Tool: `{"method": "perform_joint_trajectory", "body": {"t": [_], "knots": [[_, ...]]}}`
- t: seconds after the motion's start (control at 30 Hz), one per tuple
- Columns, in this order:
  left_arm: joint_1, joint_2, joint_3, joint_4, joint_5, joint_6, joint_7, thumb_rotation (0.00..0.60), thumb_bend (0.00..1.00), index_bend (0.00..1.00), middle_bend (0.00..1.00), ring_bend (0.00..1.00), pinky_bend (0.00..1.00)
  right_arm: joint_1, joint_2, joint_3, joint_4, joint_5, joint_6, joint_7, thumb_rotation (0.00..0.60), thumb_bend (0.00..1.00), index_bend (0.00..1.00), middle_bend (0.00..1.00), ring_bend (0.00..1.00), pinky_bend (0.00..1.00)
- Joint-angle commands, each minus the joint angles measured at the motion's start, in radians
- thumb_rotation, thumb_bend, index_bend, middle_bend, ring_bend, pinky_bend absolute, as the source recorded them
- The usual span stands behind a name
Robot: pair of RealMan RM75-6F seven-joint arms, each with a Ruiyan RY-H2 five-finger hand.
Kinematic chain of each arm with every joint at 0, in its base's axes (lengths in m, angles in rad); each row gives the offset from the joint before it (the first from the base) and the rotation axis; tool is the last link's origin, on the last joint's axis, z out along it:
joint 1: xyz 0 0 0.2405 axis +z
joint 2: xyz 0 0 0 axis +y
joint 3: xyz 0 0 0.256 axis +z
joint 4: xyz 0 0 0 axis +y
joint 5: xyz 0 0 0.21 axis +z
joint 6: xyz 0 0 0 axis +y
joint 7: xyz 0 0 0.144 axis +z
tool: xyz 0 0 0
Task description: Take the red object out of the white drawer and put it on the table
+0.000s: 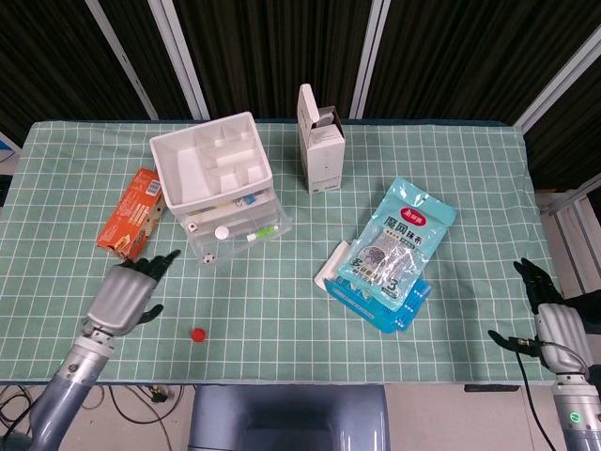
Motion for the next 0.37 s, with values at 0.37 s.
{"method": "perform_joint_trajectory", "body": {"t": [0.37], "knots": [[0.261,-0.031,-0.048,0.212,-0.007,0.114,-0.225,0.6,0.05,0.0,0.0,0.0,0.0,0.002,-0.015,0.001,0.01,-0.002,0.008,-0.052,0.6,0.04,0.0,0.0,0.0,0.22]]}}
